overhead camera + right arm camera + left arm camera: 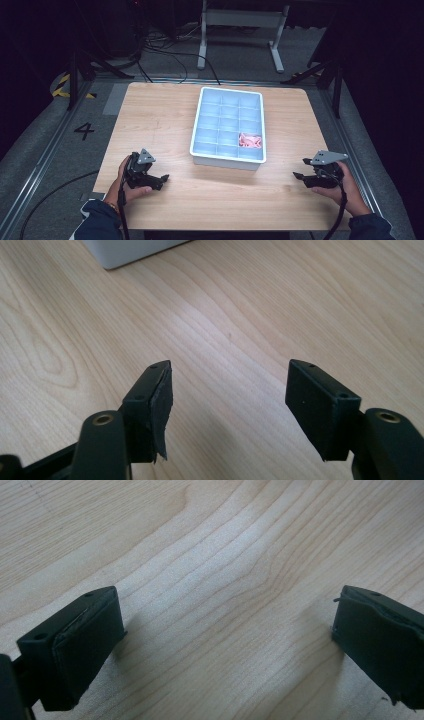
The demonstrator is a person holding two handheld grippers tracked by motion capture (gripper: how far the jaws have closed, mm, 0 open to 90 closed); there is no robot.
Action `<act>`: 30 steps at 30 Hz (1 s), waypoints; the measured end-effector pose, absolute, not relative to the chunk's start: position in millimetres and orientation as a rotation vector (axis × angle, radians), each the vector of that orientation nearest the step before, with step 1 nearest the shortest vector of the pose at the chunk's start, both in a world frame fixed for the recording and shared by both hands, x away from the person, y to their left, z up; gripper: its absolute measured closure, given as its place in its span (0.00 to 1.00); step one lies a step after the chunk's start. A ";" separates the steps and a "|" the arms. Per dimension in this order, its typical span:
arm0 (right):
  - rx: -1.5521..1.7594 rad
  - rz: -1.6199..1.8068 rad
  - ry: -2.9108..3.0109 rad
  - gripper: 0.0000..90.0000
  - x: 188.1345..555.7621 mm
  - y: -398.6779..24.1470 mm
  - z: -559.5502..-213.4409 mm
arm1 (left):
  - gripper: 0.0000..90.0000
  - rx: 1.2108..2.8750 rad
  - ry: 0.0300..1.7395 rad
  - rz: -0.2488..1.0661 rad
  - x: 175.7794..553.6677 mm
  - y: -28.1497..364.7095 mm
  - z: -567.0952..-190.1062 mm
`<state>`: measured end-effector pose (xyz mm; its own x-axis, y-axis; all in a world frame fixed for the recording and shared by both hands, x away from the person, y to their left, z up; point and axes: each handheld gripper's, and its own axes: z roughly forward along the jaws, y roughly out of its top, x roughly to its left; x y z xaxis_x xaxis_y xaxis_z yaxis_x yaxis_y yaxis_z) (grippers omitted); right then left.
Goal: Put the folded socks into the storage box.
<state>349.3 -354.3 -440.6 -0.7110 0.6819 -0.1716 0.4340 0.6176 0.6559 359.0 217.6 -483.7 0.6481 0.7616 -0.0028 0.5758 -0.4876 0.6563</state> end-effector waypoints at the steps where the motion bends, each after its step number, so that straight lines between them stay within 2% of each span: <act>1: 0.897 0.841 2.431 0.41 348.1 -356.1 -442.1 | 0.00 2.236 1.035 0.383 359.0 217.6 -483.7; 30: 1.163 1.024 2.316 0.36 320.4 -405.7 -484.3 | 0.00 2.226 1.043 0.385 358.5 217.1 -484.1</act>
